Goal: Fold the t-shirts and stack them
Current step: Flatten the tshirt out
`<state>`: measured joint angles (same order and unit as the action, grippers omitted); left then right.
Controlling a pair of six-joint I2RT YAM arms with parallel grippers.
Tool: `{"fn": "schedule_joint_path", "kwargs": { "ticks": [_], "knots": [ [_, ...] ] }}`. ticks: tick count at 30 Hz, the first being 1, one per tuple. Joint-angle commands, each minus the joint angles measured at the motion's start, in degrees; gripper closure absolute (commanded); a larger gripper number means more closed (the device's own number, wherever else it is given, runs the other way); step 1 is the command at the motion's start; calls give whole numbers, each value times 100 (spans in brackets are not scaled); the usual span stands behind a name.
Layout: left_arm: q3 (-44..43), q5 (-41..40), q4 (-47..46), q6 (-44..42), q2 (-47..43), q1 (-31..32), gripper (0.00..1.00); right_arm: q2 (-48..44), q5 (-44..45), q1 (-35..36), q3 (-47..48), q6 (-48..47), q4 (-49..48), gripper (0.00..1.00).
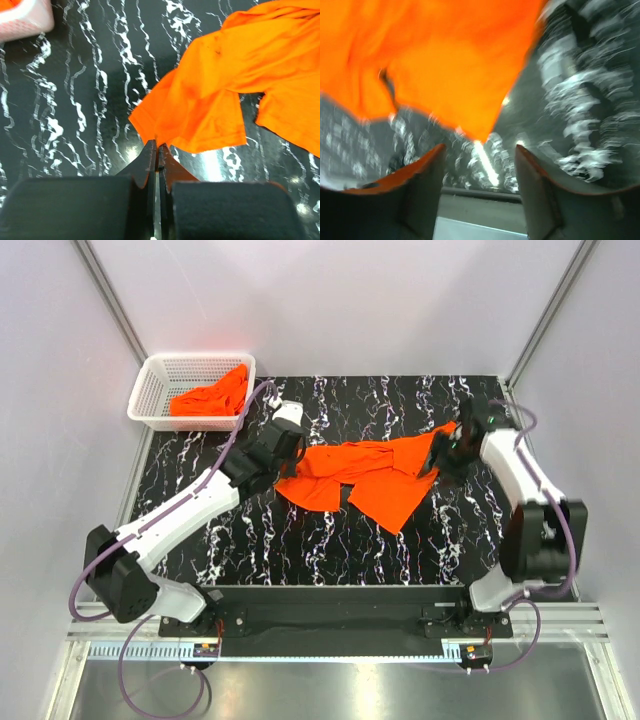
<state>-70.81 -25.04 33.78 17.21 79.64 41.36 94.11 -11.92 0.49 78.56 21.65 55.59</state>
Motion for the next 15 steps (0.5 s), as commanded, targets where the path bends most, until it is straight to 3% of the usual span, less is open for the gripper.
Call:
{"fn": "schedule_joint_path", "kwargs": {
  "ticks": [1,3,5,7,15],
  "knots": [
    [49,315,-82,370,-282,-23,100,-796,-1189,696,-1477,522,-758,39],
    [32,420,-12,510,-300,-14,100,-1235,-1443,943,-2158,1293,-1590,63],
    [14,543,84,616,-308,-14,100,-1464,-1593,1093,-2932,1796,-2373,75],
    [-21,710,129,827,-308,-23,100,-1544,-1437,1330,-3337,2263,-2684,75],
    [154,1194,217,1187,-475,-23,100,-1281,-452,1568,-3620,2633,-2861,59]
  ]
}}
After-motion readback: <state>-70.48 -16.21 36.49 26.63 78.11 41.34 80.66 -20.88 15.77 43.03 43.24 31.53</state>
